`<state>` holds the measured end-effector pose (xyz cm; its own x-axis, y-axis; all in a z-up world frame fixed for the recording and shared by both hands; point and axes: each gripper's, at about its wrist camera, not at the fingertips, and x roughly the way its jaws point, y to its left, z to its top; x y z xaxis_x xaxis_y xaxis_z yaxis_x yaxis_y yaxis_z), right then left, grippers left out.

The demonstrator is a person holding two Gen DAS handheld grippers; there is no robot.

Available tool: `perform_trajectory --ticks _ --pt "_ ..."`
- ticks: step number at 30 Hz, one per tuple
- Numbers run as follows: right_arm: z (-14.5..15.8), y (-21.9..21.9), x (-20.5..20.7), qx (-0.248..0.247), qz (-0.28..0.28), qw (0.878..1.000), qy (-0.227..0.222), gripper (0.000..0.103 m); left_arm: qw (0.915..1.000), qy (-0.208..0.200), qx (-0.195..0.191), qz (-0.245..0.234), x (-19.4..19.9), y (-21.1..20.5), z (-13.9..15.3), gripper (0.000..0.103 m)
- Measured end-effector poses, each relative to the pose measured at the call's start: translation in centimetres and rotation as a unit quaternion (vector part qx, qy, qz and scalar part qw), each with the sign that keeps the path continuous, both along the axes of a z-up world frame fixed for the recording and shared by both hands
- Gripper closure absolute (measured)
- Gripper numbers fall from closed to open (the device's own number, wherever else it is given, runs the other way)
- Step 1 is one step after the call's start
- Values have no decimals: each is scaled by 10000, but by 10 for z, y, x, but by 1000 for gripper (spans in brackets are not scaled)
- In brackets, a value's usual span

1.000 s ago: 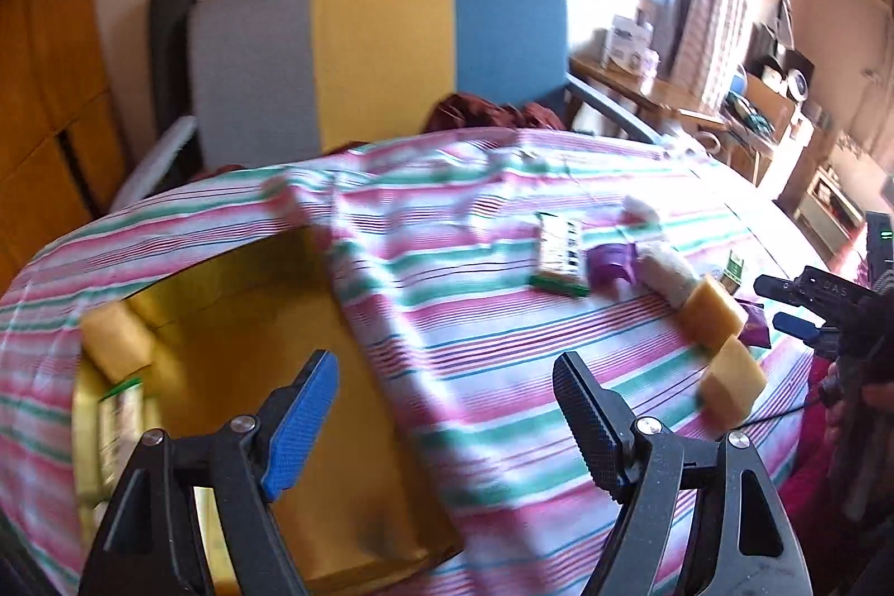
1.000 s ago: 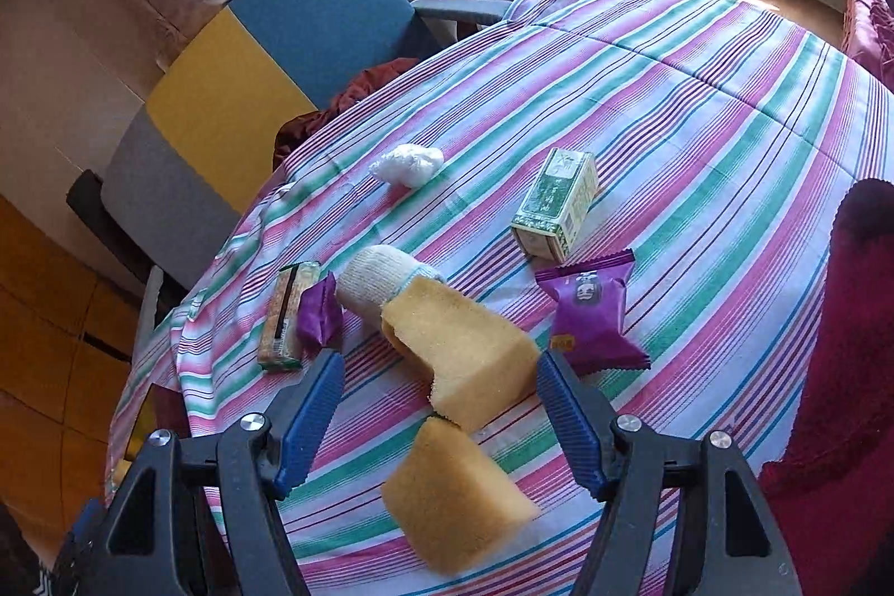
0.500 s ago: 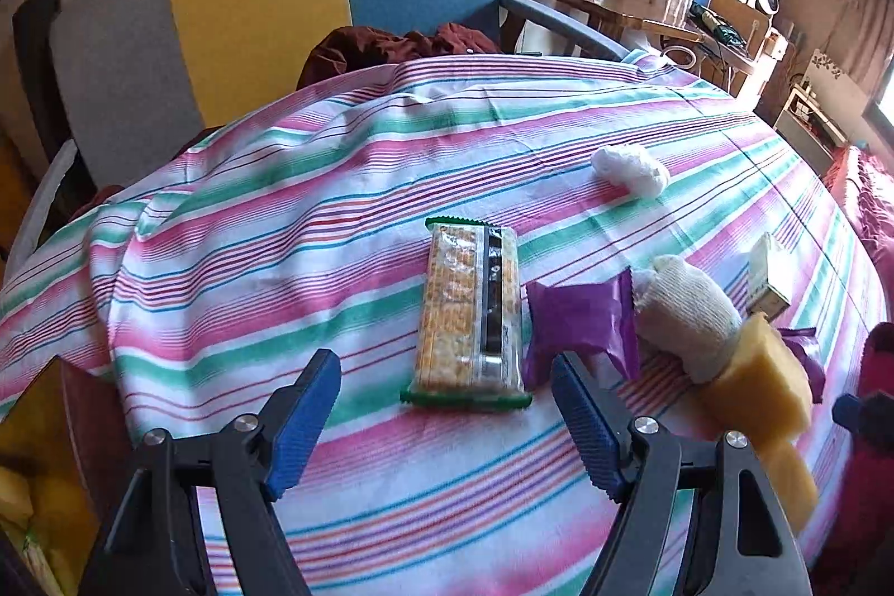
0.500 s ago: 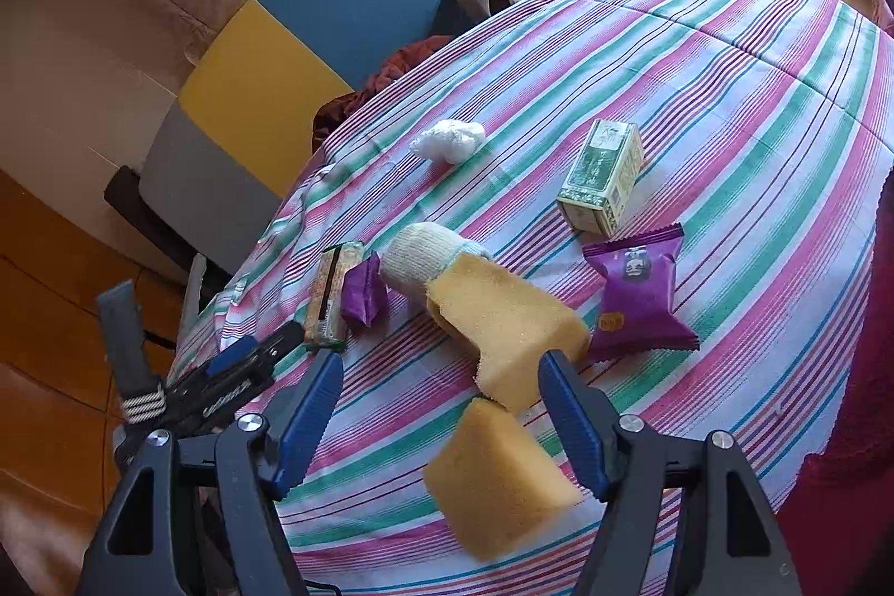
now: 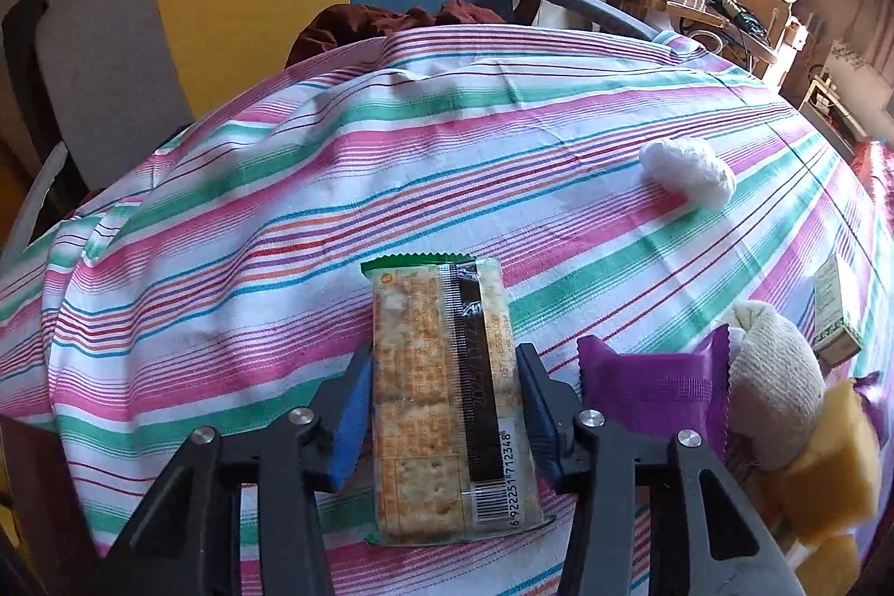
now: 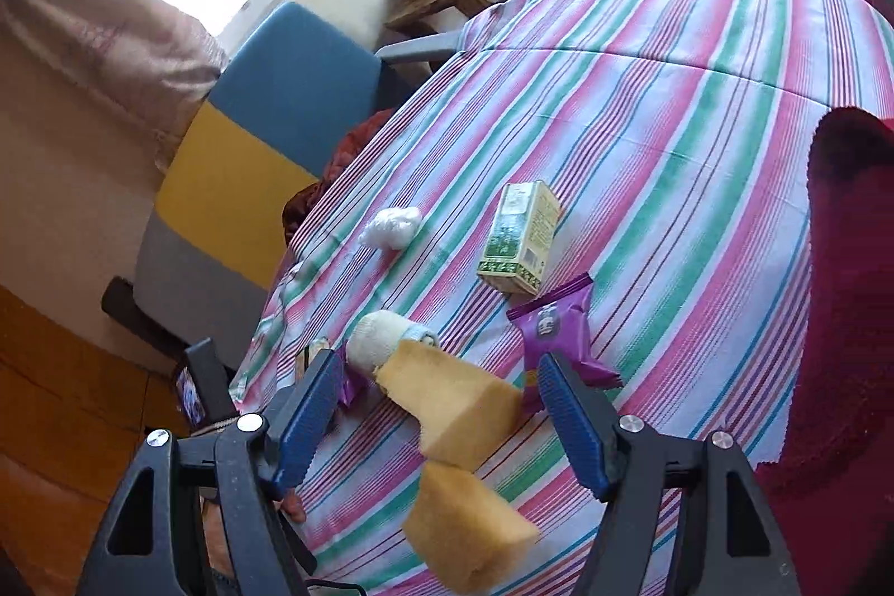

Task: Organize objects
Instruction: 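Grasp a second cracker packet with the left tool, then grasp the purple snack packet with the right tool while the left tool holds the cracker packet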

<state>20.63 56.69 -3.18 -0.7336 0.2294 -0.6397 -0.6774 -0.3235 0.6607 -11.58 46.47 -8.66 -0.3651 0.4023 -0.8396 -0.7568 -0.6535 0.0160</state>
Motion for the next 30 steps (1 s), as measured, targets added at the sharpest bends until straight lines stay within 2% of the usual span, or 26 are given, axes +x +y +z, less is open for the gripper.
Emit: perform_trajectory --ticks 6,12,16,22,26,30 --pt "-1 0 -5 91 36 9997 -228 29 10000 -4 17 48 20 -27 1 54" --pt "-5 0 -8 83 42 9991 -405 29 10000 -9 69 -1 60 -61 2 54" --pt "-3 -3 -10 194 81 9983 -535 29 9996 -128 232 18 88 -88 3 54" --pt "0 -6 -12 332 99 9969 -703 29 9991 130 376 -175 128 -120 2 54" --pt "-1 -6 -10 331 -34 9959 -841 30 9976 284 547 -319 135 -129 0 54" --pt "0 -5 -6 364 -262 9939 -1004 31 9970 196 675 -327 131 -132 -1 54"
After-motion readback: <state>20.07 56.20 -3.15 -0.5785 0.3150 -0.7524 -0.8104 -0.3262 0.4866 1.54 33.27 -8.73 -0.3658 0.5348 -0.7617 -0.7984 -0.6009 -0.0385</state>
